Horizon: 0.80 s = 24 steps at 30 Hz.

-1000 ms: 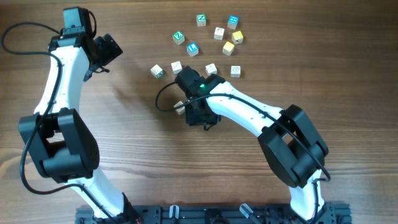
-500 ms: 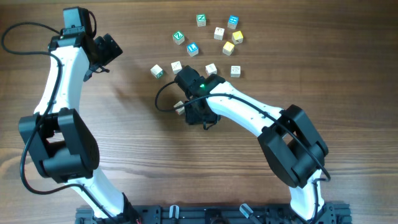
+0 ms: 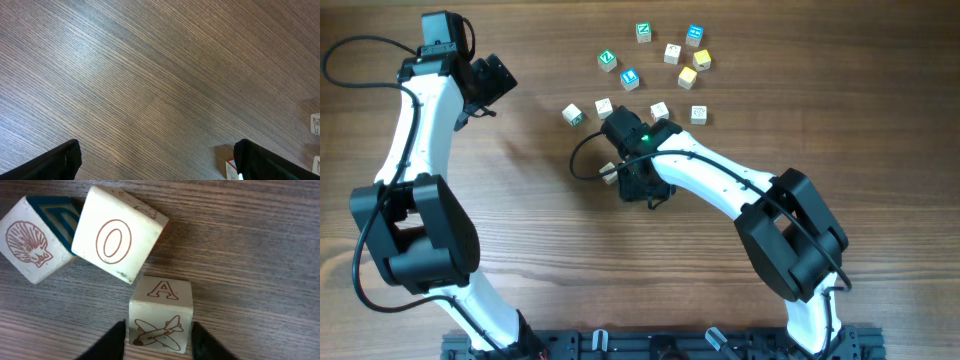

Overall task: Form a circle
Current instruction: 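Adjust the airplane block beside the O block and lift the right gripper, then move the right gripper back to the block cluster at the rear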

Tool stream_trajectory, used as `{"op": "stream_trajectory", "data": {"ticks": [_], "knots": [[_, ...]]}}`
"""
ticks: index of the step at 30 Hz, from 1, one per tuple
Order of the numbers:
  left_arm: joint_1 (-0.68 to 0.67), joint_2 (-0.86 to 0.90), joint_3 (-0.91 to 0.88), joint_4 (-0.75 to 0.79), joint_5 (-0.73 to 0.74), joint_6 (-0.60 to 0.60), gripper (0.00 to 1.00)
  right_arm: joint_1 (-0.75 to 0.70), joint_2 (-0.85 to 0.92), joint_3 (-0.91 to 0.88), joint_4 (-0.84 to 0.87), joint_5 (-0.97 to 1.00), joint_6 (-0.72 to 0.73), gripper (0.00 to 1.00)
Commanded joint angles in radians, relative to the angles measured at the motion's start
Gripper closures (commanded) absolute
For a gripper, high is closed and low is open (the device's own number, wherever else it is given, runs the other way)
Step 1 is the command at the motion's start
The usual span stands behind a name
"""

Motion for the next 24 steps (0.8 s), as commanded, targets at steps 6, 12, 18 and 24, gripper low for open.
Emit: {"op": "stream_trajectory", "data": {"ticks": [6, 12, 18, 24], "knots": [[0.001, -0.001, 0.000, 0.003, 0.001, -0.008, 0.00, -0.027, 0.002, 0.063, 0.020, 0.006, -0.055, 0.47], [0.001, -0.001, 0.000, 0.003, 0.001, -0.008, 0.00, -0.077, -0.035, 0.173, -0.016, 0.001, -0.077, 0.44], [0.001, -0.001, 0.000, 0.003, 0.001, -0.009, 0.00, -0.138, -0.039, 0.173, -0.016, -0.023, -0.080, 0.45], [0.001, -0.001, 0.000, 0.003, 0.001, -0.009, 0.00, -0.093, -0.039, 0.173, 0.074, -0.067, -0.292, 0.49]]}}
